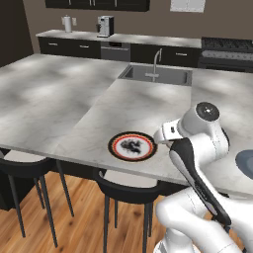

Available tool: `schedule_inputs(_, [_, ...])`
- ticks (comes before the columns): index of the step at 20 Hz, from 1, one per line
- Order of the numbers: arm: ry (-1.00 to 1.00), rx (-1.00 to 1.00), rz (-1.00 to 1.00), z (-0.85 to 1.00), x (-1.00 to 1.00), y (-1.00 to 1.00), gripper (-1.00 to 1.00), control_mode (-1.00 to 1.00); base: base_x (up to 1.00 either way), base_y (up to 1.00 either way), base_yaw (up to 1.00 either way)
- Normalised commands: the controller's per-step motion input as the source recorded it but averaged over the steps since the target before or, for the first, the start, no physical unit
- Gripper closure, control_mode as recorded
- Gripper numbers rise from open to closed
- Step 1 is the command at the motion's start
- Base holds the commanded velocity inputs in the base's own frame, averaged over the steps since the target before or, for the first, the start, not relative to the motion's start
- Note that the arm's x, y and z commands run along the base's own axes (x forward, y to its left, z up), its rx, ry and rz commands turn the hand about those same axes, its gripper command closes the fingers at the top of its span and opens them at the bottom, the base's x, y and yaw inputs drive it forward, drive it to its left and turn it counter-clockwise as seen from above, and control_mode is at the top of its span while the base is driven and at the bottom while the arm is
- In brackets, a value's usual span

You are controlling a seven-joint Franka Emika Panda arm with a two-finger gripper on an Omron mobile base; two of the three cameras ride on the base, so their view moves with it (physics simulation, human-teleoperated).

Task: Place two dumplings into each of the tupperware containers and then place the containers in the fridge.

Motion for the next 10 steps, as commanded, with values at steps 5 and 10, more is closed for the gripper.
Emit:
schedule_inputs(5, [0.04, 0.01, 0.0, -0.13, -0.8, -0.54, 1.0, -1.0, 0.0, 0.0, 0.0])
schedule_inputs(10, [0.03, 0.0, -0.02, -0.02, -0.29, -0.05, 1.0, -1.0, 0.0, 0.0, 0.0])
